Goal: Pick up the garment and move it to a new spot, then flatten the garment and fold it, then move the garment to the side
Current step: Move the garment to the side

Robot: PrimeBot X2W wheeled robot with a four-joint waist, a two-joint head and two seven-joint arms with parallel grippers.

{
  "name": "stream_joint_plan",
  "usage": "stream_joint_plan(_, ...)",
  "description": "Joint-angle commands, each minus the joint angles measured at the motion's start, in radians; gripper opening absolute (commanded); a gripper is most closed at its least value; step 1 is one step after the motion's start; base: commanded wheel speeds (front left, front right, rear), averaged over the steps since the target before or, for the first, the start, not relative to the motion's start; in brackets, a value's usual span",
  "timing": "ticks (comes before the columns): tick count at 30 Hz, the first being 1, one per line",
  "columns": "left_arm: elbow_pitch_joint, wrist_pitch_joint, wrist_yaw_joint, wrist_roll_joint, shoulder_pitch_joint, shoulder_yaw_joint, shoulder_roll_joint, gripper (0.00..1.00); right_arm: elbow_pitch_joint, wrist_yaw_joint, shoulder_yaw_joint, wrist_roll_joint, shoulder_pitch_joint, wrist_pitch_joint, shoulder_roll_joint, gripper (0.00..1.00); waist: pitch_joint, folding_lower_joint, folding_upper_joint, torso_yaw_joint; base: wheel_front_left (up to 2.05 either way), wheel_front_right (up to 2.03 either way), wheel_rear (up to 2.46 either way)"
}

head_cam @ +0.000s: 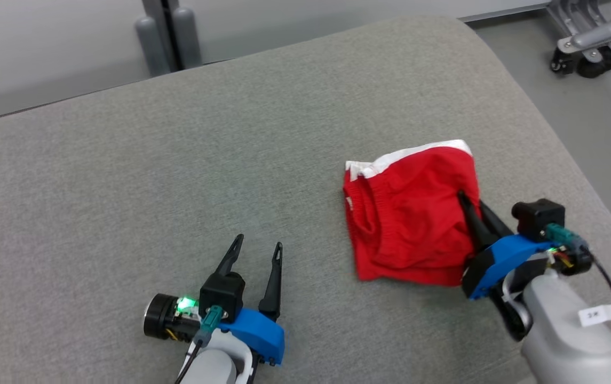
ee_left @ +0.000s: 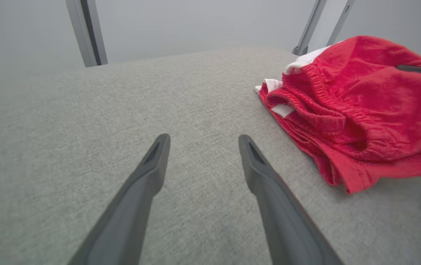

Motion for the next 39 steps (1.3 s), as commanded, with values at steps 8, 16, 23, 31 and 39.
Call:
stream_joint_plan(8, -0.004, -0.003, 0.010, 0.025, -0.032, 0.015, 0.001, 1.00, 0.183, 0.000, -0.073, -0.173, -0.170, -0.001, -0.247, 0.00, 0.084, 0.0000, 0.0000, 0.177, 0.00, 0.00, 0.00)
stream_joint_plan(16, -0.028, -0.003, 0.019, 0.032, -0.040, 0.009, 0.000, 1.00, 0.310, 0.000, -0.207, -0.284, -0.238, -0.001, -0.374, 0.00, 0.124, 0.0000, 0.0000, 0.267, 0.00, 0.00, 0.00)
stream_joint_plan(23, -0.021, 0.000, 0.027, 0.039, -0.046, 0.011, 0.006, 1.00, 0.354, 0.000, -0.365, -0.377, -0.266, -0.001, -0.432, 0.00, 0.156, 0.0000, 0.0000, 0.301, 0.00, 0.00, 0.00)
stream_joint_plan(31, -0.015, 0.000, 0.036, 0.040, -0.057, 0.025, 0.010, 1.00, 0.258, 0.000, -0.586, -0.487, -0.269, -0.001, -0.417, 1.00, 0.160, 0.0000, 0.0000, 0.300, 0.00, 0.00, 0.00)
stream_joint_plan(39, -0.039, -0.002, 0.048, 0.024, -0.033, 0.052, 0.004, 1.00, -0.020, 0.000, -0.493, -0.358, -0.207, -0.001, -0.195, 1.00, 0.102, 0.0000, 0.0000, 0.294, 0.00, 0.00, 0.00)
